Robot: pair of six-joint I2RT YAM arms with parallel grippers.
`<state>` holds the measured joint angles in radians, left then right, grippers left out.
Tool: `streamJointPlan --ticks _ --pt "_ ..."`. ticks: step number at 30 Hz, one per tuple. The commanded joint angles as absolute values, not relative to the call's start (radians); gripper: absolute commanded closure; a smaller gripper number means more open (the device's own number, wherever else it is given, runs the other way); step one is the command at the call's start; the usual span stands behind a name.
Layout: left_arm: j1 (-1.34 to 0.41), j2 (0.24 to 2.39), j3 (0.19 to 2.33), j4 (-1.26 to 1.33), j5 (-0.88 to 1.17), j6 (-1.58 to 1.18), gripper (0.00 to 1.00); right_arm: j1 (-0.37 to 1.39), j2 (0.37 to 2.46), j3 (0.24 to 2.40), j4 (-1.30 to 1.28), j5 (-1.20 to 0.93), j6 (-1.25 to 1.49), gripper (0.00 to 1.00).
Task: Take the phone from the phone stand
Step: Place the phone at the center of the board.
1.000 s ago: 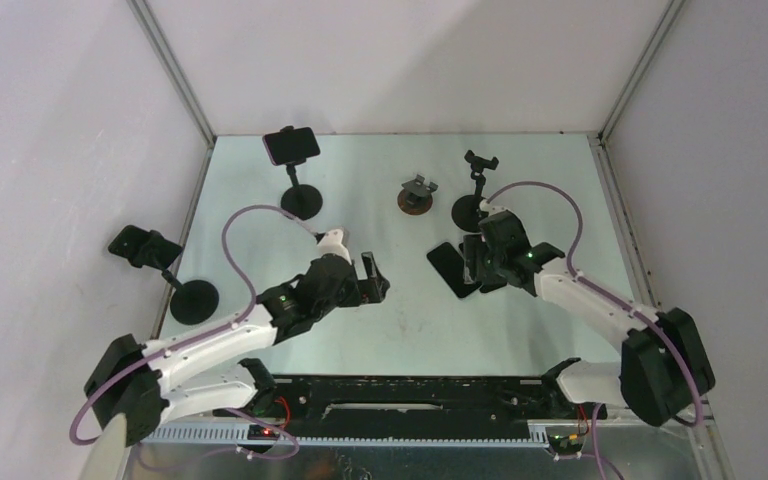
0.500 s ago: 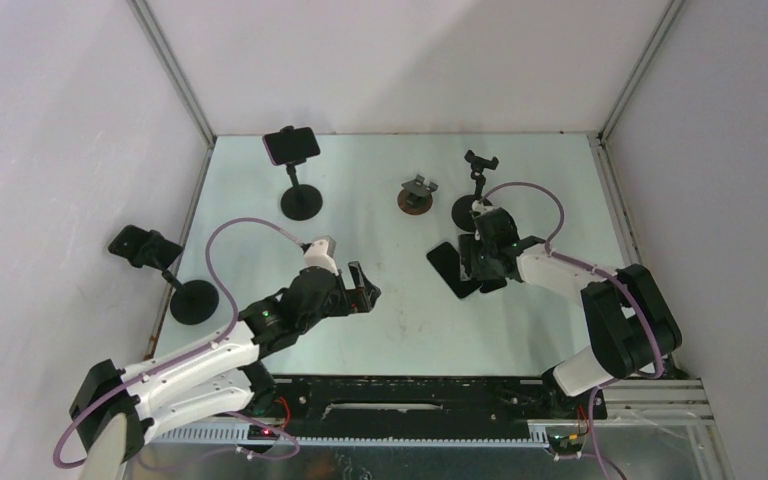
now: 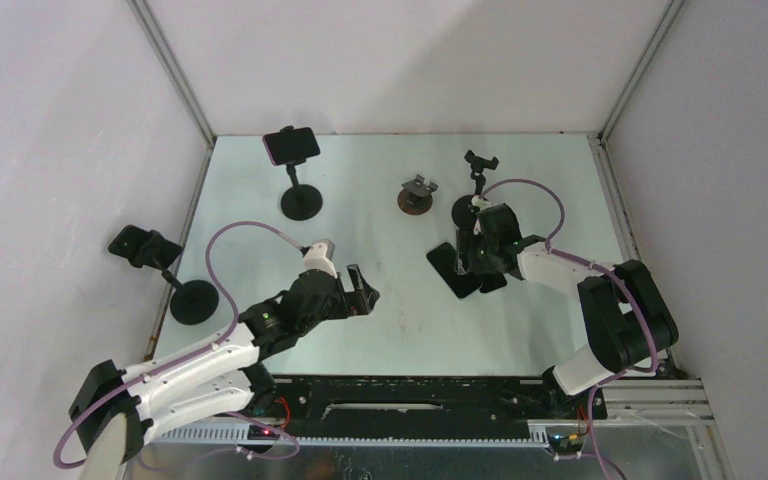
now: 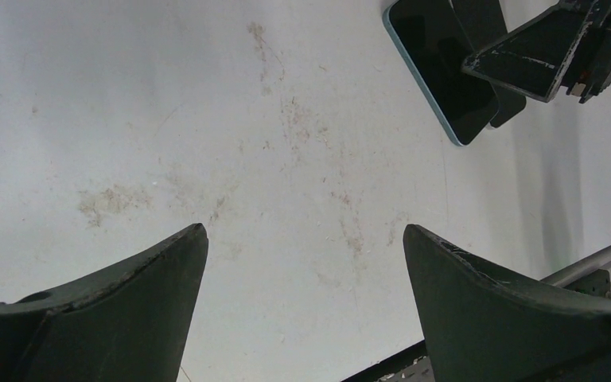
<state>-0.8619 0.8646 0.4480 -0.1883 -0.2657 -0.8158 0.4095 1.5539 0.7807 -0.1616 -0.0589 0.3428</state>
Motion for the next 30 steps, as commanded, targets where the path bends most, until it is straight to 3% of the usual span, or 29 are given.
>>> streamJointPlan --ticks 1,15,25,30 --pt "-0.865 0.862 0.433 -0.152 -0.263 -0.839 0.00 0.446 1.577 0.780 -0.217 -0.073 0.350 0.36" --pt "-0.864 0.885 0.441 -0.142 -0.254 -0.841 0.00 0.574 1.492 0.780 -0.311 -0.001 0.401 0.36" --pt "-0.828 0.845 0.530 -0.244 -0.338 -0.782 0.00 0.597 1.167 0.781 -0.454 0.128 0.391 0.36" --pt "-0.697 0.827 0.602 -0.263 -0.296 -0.700 0.00 0.637 1.034 0.780 -0.510 0.143 0.396 0.36"
